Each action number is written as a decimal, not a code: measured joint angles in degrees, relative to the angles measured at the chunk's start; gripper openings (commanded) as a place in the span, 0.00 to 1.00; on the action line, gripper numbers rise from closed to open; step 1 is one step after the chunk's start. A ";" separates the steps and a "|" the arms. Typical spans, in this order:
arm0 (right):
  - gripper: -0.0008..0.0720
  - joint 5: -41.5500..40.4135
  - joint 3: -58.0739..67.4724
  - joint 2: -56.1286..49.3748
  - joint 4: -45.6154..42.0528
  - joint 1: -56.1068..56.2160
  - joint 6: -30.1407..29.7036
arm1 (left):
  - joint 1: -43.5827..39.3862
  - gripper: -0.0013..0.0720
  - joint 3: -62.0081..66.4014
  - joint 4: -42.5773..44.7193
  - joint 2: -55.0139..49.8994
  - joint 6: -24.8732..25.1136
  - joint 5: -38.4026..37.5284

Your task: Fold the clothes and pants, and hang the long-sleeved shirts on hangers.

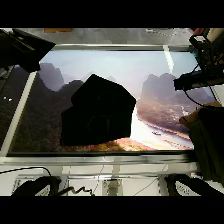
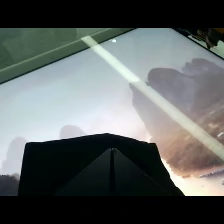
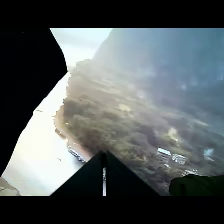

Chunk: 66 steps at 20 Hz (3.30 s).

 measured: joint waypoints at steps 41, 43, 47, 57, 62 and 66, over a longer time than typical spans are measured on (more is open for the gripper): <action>0.60 -27.04 -48.83 -16.09 46.97 10.71 -10.62 | 21.05 0.03 -12.98 14.40 -9.86 -3.67 -19.37; 0.41 -28.20 -47.58 -17.27 47.28 11.47 -10.58 | 26.12 0.18 -20.39 12.76 -8.96 -3.72 -20.24; 0.22 -28.33 -46.36 -18.32 46.86 12.04 -10.40 | 34.62 0.67 -35.78 11.04 -6.75 -3.72 -20.15; 0.05 -25.44 -45.90 -18.62 46.58 12.22 -10.75 | 41.20 0.67 -66.05 3.39 -5.73 6.78 -11.30; 0.05 -25.24 -45.86 -18.62 46.60 12.22 -10.78 | 41.42 0.63 -74.34 -3.26 -5.77 10.80 -1.31; 0.05 -25.33 -45.86 -18.62 46.64 12.22 -10.80 | 41.38 0.46 -77.20 -5.81 -6.10 11.63 3.39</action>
